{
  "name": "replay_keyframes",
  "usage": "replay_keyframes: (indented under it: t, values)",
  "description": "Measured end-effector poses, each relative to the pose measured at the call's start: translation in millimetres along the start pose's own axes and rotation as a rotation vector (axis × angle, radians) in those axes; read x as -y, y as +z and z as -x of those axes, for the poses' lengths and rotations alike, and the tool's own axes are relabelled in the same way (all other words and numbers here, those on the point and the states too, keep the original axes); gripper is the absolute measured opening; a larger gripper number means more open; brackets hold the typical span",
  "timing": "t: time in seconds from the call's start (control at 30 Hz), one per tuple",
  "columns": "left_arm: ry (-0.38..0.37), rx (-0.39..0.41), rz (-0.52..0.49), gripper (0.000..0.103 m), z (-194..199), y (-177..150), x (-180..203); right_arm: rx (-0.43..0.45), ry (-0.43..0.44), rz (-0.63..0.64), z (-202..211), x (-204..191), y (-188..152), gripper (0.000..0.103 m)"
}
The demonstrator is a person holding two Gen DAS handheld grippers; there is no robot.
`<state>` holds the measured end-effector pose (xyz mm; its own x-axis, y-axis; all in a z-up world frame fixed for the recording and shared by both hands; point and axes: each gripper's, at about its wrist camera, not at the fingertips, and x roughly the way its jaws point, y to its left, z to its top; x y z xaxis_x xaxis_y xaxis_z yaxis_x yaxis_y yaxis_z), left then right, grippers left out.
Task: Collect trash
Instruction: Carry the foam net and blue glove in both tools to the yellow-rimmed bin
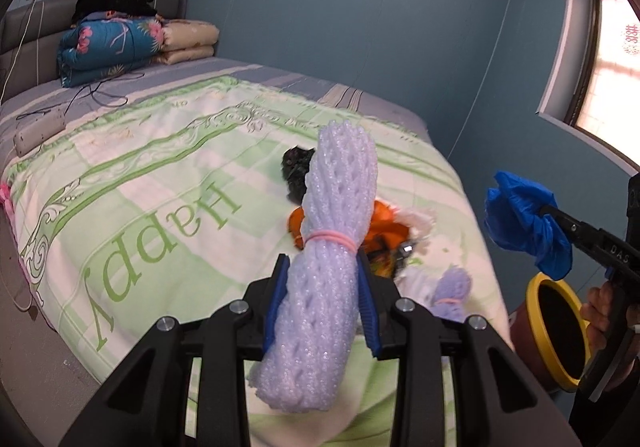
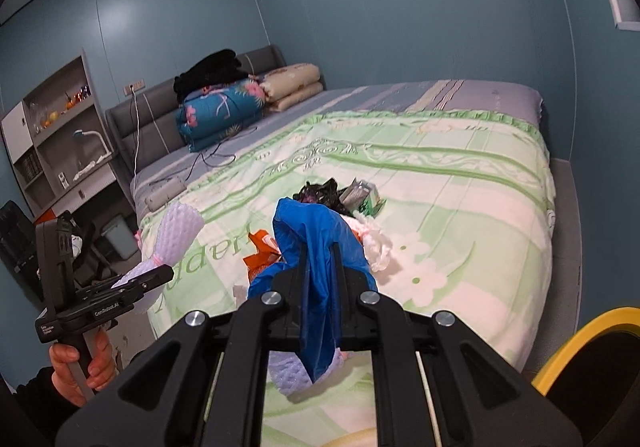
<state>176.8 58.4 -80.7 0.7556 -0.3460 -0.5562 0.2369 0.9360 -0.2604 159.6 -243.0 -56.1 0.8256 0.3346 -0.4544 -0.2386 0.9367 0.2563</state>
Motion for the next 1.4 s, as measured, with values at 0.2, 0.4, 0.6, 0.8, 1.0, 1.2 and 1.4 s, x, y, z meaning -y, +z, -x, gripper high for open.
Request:
replay_keyframes:
  t: [0.2,0.4,0.6,0.8,1.0,1.2,1.4]
  values:
    - [-0.03,0.028,-0.03,0.031,12,8,29,0.043,-0.014,-0.013,30,8,0,0.008]
    - [-0.062,0.049,-0.063,0.031,24,14,61,0.095,-0.025,-0.026,59,21,4,0.008]
    - [-0.102,0.054,-0.094,0.031,30,19,90,0.139,-0.062,-0.036,88,31,3,0.008]
    - [-0.141,0.057,-0.126,0.031,32,23,121,0.169,-0.111,-0.058,111,44,3,0.008]
    - [-0.195,0.058,-0.183,0.031,29,32,160,0.196,-0.185,-0.07,137,54,0,0.008]
    - [-0.257,0.039,-0.229,0.031,17,36,197,0.223,-0.27,-0.083,163,69,0,0.008]
    - [-0.325,0.027,-0.242,0.031,6,33,235,0.259,-0.376,-0.104,184,90,-1,0.008]
